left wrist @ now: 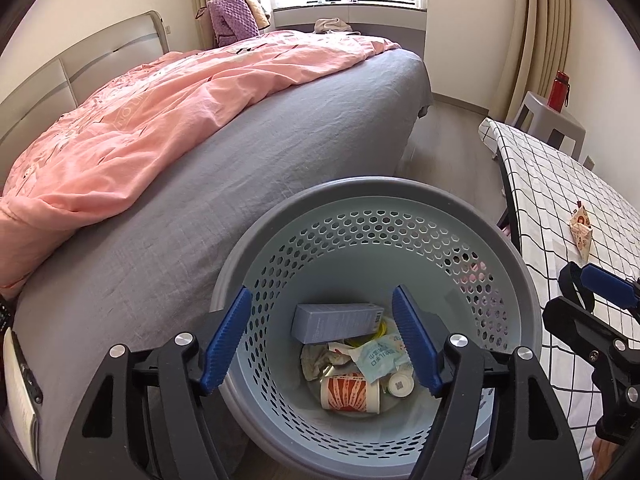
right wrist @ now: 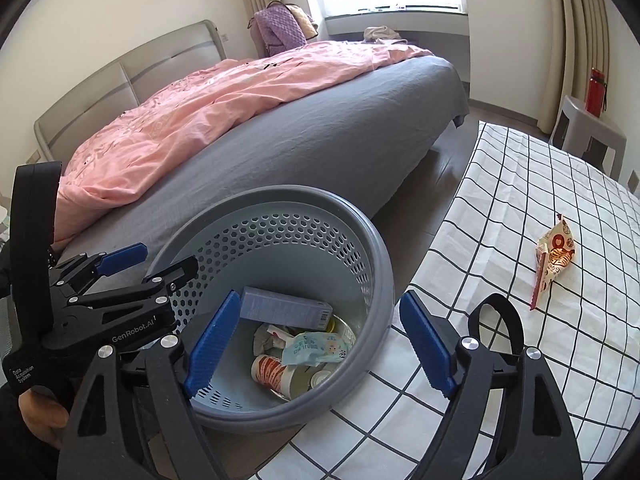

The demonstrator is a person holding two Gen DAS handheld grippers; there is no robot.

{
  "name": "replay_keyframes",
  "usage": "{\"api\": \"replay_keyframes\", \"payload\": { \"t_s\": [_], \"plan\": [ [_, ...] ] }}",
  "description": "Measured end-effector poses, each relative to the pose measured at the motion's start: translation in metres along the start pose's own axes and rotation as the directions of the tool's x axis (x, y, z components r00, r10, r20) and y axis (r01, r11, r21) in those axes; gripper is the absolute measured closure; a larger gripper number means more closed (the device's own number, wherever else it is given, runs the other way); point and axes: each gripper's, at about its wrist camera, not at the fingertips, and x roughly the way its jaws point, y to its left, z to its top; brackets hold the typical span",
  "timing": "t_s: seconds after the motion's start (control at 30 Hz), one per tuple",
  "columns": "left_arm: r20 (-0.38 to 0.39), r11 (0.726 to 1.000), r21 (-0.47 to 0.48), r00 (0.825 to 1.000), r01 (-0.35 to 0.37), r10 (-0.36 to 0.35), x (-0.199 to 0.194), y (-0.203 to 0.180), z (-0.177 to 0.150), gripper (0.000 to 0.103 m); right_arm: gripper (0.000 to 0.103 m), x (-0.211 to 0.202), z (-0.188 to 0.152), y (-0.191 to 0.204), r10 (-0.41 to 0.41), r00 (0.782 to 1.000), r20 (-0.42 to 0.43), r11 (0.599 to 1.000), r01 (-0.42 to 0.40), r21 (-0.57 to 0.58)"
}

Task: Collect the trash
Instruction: 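Move to the black rubber band and grasp it with the left gripper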

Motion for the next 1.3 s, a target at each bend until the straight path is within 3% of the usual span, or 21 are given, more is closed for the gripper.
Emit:
{"api": "replay_keyframes", "payload": {
  "t_s": [0.33,0.57,1.0,1.3],
  "plan": [
    [0.0,0.998,0.034,0.999,0.048,-0.048,-0.011,-0.018,-0.008,0.033,0.018,-0.028,-0.015,-0.03,-0.065,0.998,0.022,0.995,0.063,0.083],
    [-0.004,0.992,0.07,0.995,0.104,-0.104,-0.017,-0.045,-0.009,0.032,0.014,-0.056,-0.029,-0.065,-0.154,0.987,0.036,0.976,0.146,0.159],
    [-0.057,0.955,0.185,0.973,0.232,-0.226,-0.018,-0.133,-0.014,0.032,0.009,-0.098,-0.058,-0.135,-0.356,0.934,0.027,0.905,0.337,0.26],
    [-0.126,0.919,0.241,0.948,0.314,-0.291,0.0,-0.197,-0.01,0.032,0.006,-0.105,-0.076,-0.174,-0.39,0.921,-0.011,0.866,0.37,0.336]
  ]
}}
